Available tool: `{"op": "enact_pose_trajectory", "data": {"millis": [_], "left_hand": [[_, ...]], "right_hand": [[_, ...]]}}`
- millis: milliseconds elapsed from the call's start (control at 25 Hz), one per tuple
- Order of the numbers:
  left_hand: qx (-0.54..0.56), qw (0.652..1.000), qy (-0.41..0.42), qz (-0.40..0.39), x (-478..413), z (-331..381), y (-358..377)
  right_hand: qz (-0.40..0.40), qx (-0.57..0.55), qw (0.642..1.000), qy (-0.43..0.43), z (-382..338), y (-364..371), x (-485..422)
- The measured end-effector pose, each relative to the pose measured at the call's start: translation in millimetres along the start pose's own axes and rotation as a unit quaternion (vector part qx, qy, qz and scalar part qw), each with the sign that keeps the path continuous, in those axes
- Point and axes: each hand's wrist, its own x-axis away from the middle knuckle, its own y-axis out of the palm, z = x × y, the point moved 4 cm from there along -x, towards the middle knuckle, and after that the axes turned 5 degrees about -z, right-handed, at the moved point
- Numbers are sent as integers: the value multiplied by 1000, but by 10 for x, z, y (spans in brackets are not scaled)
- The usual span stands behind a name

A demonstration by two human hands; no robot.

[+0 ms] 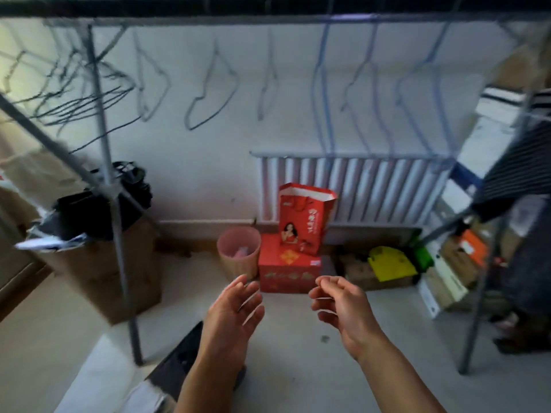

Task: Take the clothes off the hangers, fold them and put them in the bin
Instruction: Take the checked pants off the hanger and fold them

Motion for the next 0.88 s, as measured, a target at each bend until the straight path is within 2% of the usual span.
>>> {"op": "enact_pose_trajectory", "data": {"millis": [240,400,600,800,880], "left_hand": [[-12,995,-23,-95,-71,-760,1486],[-31,987,-53,-149,-42,-1418,2825],[-46,979,-63,-190,118,-1916,4089],[-79,963,-47,-253,208,-2109,5172],[-101,955,-30,-277,267,-2089,5568]], "right_hand": [[96,-23,991,-87,-692,-1565,-29],[149,-17,978,-145,-1397,-2928,-42],[193,22,958,-210,-2317,-4121,-22],[214,86,936,-268,-3031,-4752,-157],[238,124,915,-300,-3290,-4921,-205]]}}
